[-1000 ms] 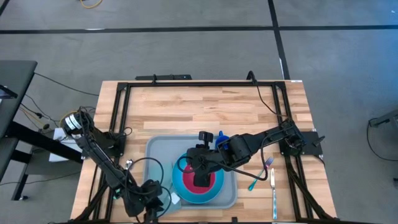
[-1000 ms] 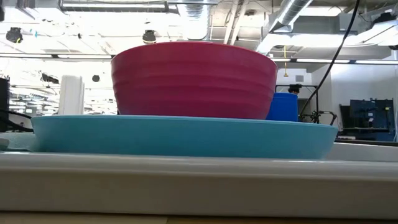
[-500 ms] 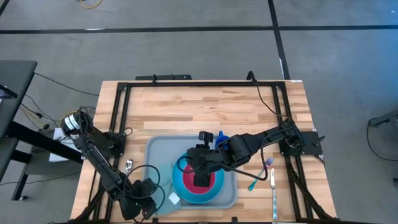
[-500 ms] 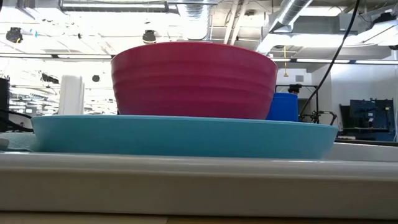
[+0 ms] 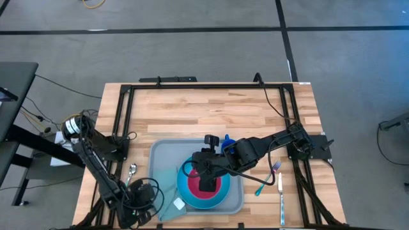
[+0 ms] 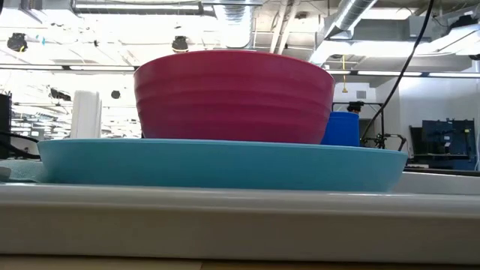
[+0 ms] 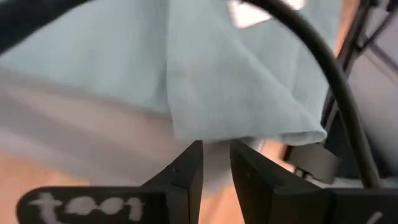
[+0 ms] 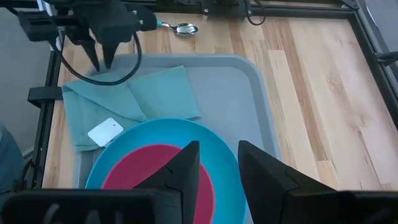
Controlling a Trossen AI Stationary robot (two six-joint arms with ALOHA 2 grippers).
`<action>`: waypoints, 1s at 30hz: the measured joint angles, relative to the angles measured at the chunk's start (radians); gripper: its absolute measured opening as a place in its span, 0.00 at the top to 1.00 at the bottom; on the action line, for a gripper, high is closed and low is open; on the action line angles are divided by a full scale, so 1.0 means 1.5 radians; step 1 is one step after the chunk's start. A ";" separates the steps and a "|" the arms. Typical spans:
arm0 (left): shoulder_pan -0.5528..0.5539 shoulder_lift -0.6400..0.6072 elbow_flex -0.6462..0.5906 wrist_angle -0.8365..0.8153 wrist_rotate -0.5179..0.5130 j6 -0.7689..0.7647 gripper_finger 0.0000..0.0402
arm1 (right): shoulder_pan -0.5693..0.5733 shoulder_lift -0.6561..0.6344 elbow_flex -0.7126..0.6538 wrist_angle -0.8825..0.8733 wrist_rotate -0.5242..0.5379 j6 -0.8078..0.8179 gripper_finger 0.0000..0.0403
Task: Set up tray
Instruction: Adjust the green napkin on the gray tray
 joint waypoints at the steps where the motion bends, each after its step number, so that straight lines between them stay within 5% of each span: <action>1: -0.004 0.000 0.000 0.001 -0.007 0.049 0.83 | 0.000 0.000 0.000 0.000 0.000 0.000 0.75; 5: -0.021 0.000 0.000 0.004 -0.028 0.222 0.83 | 0.000 0.000 0.000 0.000 0.000 0.000 0.75; 11: -0.029 0.000 0.000 -0.004 -0.097 0.330 0.83 | -0.002 0.000 0.000 0.000 0.001 -0.007 0.75; 16: -0.029 0.000 0.000 0.001 -0.082 0.444 0.83 | -0.010 0.000 0.000 0.005 0.000 -0.017 0.75; 30: -0.013 0.000 0.000 0.016 -0.074 0.463 0.83 | -0.036 0.000 0.000 0.005 -0.019 -0.012 0.75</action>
